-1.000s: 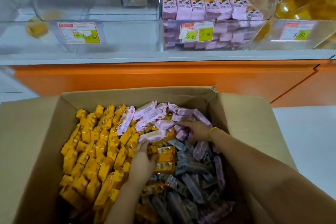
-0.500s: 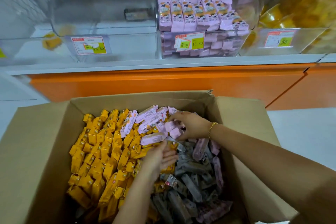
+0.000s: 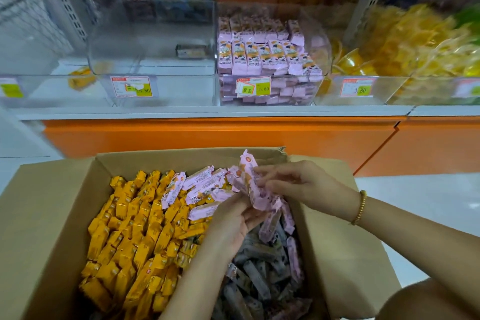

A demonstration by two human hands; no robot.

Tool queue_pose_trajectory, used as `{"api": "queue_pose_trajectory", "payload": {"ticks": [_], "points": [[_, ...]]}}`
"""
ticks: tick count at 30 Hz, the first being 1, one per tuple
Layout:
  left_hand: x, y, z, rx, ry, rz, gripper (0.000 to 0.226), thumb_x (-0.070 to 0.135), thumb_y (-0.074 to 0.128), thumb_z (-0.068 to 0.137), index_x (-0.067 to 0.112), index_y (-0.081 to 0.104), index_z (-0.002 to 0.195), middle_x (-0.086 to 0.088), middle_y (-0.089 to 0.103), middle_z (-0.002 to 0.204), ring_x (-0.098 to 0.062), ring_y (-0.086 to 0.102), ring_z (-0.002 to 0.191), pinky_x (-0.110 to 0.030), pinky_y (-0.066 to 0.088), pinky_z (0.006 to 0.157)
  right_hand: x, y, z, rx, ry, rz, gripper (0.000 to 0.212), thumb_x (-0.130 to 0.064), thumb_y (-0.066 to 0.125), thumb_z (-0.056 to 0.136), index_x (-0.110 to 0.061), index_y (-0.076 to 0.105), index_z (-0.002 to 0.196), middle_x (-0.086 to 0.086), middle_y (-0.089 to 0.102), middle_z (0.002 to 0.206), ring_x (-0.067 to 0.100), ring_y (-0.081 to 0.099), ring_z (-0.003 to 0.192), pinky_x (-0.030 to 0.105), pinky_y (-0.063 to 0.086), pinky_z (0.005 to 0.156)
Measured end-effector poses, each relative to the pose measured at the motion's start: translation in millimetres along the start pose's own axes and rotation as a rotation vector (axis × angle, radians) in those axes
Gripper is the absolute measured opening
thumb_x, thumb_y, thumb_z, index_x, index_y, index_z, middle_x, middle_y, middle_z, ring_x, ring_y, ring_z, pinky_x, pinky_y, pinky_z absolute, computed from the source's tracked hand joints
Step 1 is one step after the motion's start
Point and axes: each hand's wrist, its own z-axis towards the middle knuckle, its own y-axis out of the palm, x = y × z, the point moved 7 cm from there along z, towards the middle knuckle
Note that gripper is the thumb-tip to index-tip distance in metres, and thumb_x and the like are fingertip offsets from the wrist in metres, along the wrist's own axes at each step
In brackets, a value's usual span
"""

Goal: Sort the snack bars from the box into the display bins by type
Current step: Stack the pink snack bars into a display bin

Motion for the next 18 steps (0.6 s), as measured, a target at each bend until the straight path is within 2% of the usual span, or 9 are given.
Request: {"api": "queue_pose_trajectory", "payload": {"ticks": [1, 3, 6, 8, 9, 12, 15, 18], "points": [[2, 1, -3, 0.005, 0.032, 0.031, 0.016, 0.004, 0.054, 0.091, 0.001, 0.065, 0.102, -0.01, 0.072, 0.083, -0.021, 0.068, 0.071, -0.03, 0.059, 0.068, -4, -2, 0, 0.081, 0.008, -0.039, 0.007, -0.025, 0.074, 0.081, -0.018, 0.073, 0.084, -0.012, 0.065, 0.118, 0.002, 0.063, 0.104, 0.036, 0.051, 0.093], [6, 1, -7, 0.02, 0.086, 0.074, 0.015, 0.009, 0.056, 0.091, 0.008, 0.068, 0.101, -0.009, 0.074, 0.09, -0.02, 0.07, 0.079, -0.029, 0.058, 0.071, -15, -2, -1, 0.218, 0.004, -0.127, 0.021, -0.036, 0.081, 0.069, -0.023, 0.065, 0.07, -0.011, 0.065, 0.099, 0.006, 0.064, 0.085, 0.033, 0.054, 0.079], [12, -2, -10, 0.041, 0.12, 0.063, 0.017, 0.012, 0.057, 0.091, 0.005, 0.068, 0.103, -0.011, 0.072, 0.092, -0.024, 0.069, 0.08, -0.03, 0.057, 0.07, -23, -1, -1, 0.289, 0.036, -0.127, 0.025, -0.025, 0.082, 0.073, -0.022, 0.058, 0.08, -0.007, 0.061, 0.077, 0.001, 0.058, 0.064, 0.023, 0.052, 0.06], [17, -4, -10, 0.042, 0.129, 0.031, 0.021, 0.02, 0.06, 0.086, 0.003, 0.067, 0.096, -0.013, 0.068, 0.082, -0.024, 0.066, 0.072, -0.032, 0.058, 0.067, -17, 1, 1, 0.255, 0.106, -0.005, 0.029, -0.015, 0.08, 0.075, -0.023, 0.056, 0.09, -0.007, 0.066, 0.085, 0.003, 0.064, 0.068, 0.028, 0.057, 0.065], [20, -4, -11, 0.045, 0.131, 0.027, 0.022, 0.023, 0.062, 0.082, 0.004, 0.067, 0.091, -0.012, 0.067, 0.078, -0.023, 0.065, 0.068, -0.03, 0.057, 0.063, -13, 0, 3, 0.243, 0.134, 0.073, 0.031, -0.011, 0.08, 0.074, -0.022, 0.057, 0.093, -0.004, 0.068, 0.092, 0.012, 0.068, 0.077, 0.034, 0.058, 0.072], [29, -5, -12, 0.012, 0.134, -0.019, 0.021, 0.021, 0.063, 0.073, 0.005, 0.068, 0.086, -0.009, 0.067, 0.073, -0.018, 0.064, 0.062, -0.026, 0.057, 0.057, -11, -7, 8, 0.233, 0.154, 0.365, 0.035, 0.003, 0.072, 0.077, -0.013, 0.058, 0.105, 0.002, 0.07, 0.099, 0.024, 0.067, 0.09, 0.04, 0.053, 0.084], [35, -1, -13, -0.066, 0.116, -0.111, 0.024, 0.015, 0.063, 0.07, 0.001, 0.066, 0.089, -0.014, 0.065, 0.08, -0.02, 0.064, 0.065, -0.028, 0.058, 0.059, -15, -11, 10, 0.156, 0.147, 0.591, 0.041, 0.009, 0.063, 0.083, -0.007, 0.054, 0.119, 0.008, 0.071, 0.102, 0.024, 0.066, 0.086, 0.037, 0.052, 0.078], [38, -2, -11, -0.118, 0.108, -0.166, 0.018, 0.02, 0.069, 0.069, 0.005, 0.073, 0.078, -0.014, 0.065, 0.082, -0.021, 0.067, 0.066, -0.029, 0.059, 0.059, -13, -18, 13, 0.131, 0.135, 0.61, 0.042, 0.011, 0.059, 0.084, -0.006, 0.055, 0.122, 0.013, 0.069, 0.107, 0.021, 0.067, 0.085, 0.03, 0.056, 0.072]]}}
